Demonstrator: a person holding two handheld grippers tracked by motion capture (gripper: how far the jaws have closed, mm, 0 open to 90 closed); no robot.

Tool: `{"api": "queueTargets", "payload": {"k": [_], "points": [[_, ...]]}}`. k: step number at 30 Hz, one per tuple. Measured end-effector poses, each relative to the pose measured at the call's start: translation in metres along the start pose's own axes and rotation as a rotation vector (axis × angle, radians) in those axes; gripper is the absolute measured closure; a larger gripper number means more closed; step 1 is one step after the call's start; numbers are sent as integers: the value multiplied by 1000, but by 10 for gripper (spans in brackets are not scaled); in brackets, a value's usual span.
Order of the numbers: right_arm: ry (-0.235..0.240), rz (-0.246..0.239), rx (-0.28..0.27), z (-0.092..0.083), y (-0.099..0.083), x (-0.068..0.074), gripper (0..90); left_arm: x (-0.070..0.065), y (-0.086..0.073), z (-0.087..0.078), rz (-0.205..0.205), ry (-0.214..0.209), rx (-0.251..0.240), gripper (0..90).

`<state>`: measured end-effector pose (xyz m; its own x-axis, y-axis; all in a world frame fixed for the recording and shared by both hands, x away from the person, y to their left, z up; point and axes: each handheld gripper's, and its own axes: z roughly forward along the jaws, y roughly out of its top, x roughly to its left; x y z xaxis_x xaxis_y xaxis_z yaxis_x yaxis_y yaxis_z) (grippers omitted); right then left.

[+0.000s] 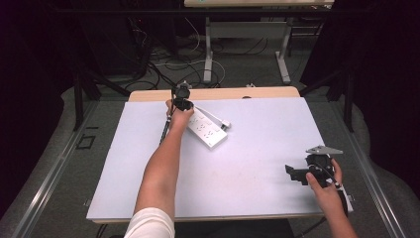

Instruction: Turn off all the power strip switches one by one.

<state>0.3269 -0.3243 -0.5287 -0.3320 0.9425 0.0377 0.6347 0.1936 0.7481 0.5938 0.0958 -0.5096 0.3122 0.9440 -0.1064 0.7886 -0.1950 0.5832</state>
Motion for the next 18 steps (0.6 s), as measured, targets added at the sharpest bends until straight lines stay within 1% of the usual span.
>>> {"api": "queueTargets", "payload": {"k": [2, 5, 8, 10, 12, 18], "points": [[-2, 1, -4, 0, 0, 0, 0, -4, -1, -1, 2, -11, -12, 900], [4, 1, 1, 0, 0, 0, 0, -11, -2, -1, 22, -20, -8, 900], [4, 1, 2, 0, 0, 1, 0, -15, -3, -1, 47, -43, -7, 900], [5, 4, 0, 0, 1, 1, 0, -16, -3, -1, 47, -51, -3, 900], [4, 1, -1, 0, 1, 1, 0, -18, -3, -1, 56, -60, -1, 900], [0, 0, 4, 1, 0, 0, 0, -23, -6, 0, 108, -88, 18, 900]]}}
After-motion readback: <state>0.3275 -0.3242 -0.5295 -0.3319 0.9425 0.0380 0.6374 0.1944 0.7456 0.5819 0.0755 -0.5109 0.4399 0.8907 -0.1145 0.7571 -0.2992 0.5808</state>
